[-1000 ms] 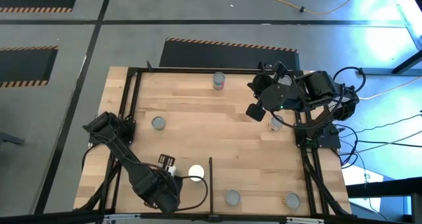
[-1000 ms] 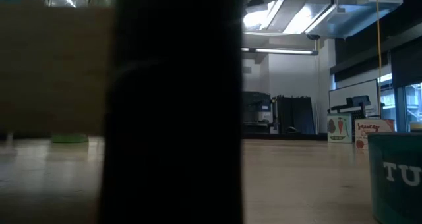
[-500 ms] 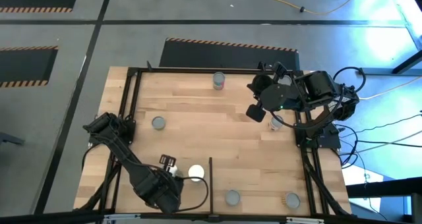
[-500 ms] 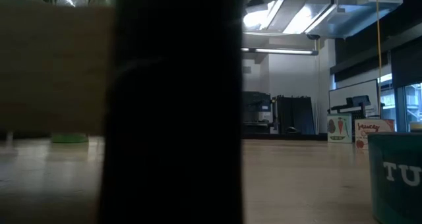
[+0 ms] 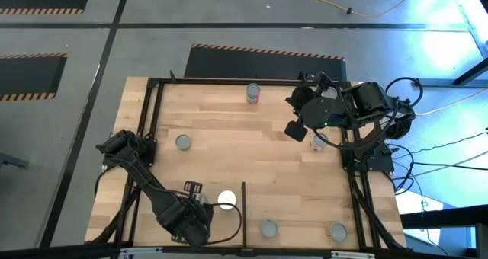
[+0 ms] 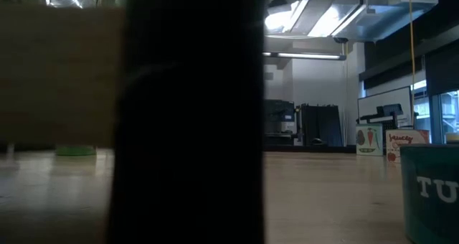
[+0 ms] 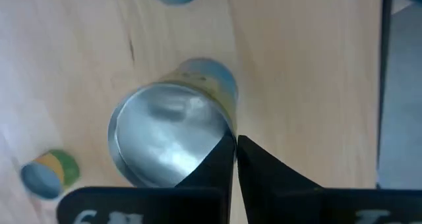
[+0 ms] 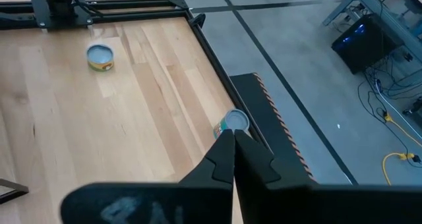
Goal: Pick and place cans onto a shelf
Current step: Put the canned cherries on the shelf
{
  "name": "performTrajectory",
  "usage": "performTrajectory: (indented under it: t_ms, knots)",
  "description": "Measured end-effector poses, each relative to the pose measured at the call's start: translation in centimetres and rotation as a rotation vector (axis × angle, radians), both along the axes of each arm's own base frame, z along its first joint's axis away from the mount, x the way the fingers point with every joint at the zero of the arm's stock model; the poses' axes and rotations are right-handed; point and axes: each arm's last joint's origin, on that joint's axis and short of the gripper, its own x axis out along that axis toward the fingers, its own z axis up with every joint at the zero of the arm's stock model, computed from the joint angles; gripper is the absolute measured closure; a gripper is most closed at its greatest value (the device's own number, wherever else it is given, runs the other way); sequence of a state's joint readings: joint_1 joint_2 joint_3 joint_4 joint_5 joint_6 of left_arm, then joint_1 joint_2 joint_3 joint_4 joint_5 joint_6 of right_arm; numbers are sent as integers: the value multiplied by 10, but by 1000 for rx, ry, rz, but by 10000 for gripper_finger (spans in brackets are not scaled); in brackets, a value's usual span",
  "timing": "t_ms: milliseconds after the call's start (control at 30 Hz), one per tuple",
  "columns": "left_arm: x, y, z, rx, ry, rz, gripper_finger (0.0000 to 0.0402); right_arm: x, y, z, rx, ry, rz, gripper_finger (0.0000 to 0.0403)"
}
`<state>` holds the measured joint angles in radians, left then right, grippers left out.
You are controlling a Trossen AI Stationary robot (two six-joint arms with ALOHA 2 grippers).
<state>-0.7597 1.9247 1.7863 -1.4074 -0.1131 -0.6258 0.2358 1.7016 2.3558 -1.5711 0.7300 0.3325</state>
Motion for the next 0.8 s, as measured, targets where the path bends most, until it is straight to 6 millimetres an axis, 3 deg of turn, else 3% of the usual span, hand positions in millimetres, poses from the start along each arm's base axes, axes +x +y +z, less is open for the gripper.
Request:
performTrajectory:
  t_ms: [400,800]
  knots:
    - [2,-2,3,-23,-24,-3,360,0,0,0,0,0,0,399]
    - [-2,6,33,-27,25,25,362,0,0,0,2,-3,-2,399]
